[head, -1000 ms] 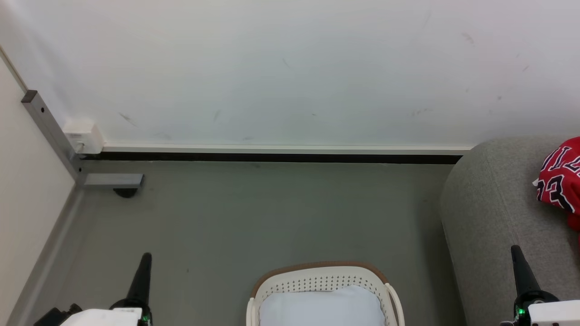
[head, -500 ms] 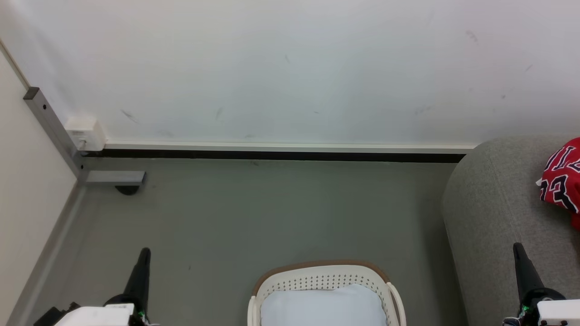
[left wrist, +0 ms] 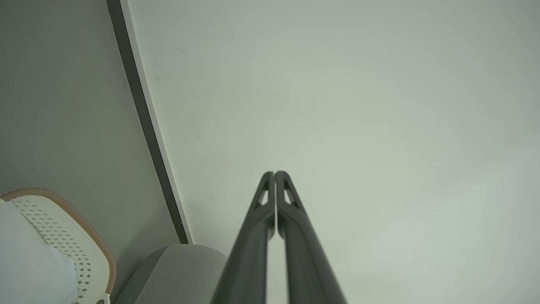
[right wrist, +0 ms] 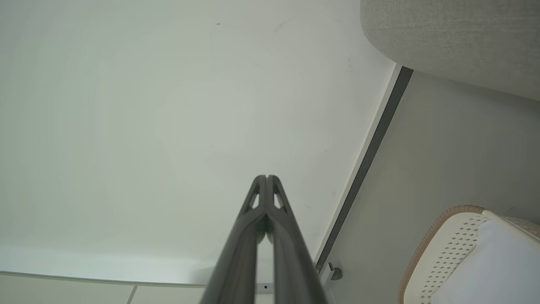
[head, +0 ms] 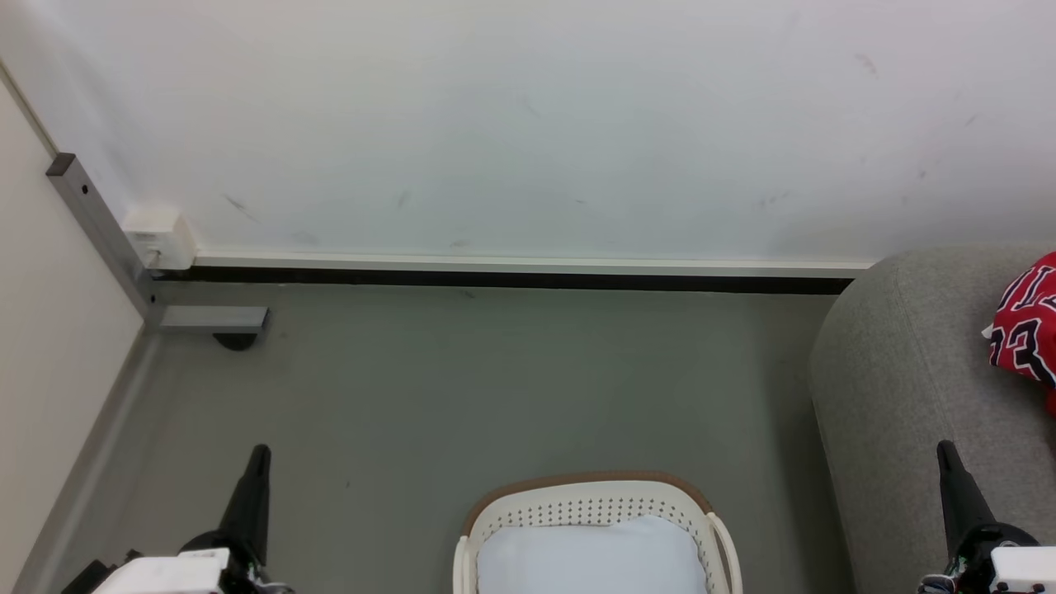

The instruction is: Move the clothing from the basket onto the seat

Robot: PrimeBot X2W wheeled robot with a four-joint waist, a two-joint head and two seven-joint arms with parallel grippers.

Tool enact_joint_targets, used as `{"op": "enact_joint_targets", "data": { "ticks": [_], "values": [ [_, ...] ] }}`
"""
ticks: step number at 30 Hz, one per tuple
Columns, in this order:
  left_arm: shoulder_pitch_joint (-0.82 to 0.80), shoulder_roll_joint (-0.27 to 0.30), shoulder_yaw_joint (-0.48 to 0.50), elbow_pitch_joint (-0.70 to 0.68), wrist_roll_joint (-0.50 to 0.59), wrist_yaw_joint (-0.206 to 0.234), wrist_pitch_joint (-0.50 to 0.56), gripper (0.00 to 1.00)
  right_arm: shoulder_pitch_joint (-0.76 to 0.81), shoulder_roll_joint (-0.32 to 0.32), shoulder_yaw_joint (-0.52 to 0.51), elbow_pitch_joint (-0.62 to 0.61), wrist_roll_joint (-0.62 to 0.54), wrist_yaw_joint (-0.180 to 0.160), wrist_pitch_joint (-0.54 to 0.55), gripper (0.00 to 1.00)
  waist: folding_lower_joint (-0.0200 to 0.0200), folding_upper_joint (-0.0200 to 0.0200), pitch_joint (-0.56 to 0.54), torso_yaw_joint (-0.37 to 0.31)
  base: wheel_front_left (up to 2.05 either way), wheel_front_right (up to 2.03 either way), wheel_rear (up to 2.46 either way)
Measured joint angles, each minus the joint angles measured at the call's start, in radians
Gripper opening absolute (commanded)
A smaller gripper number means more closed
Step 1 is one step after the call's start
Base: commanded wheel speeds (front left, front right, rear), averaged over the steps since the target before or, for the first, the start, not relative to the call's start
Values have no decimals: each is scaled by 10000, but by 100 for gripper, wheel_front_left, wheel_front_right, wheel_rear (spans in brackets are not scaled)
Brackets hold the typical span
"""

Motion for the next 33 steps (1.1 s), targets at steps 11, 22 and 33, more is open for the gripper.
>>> {"op": "enact_joint_targets", "data": {
  "ticks": [11, 22, 33],
  "values": [
    [-38, 6, 38, -19, -351, -2, 96, 0, -11, 35, -69, -15, 397, 0, 100, 0, 0, 0, 27, 28, 0, 0, 0],
    [-40, 6, 38, -19, -353, -13, 96, 0, -12, 38, -71, -17, 397, 0, 100, 0, 0, 0, 27, 28, 0, 0, 0],
    [-40, 6, 38, -21, -353, -15, 96, 0, -12, 38, -69, -17, 397, 0, 100, 0, 0, 0, 26, 27, 0, 0, 0]
  ]
}}
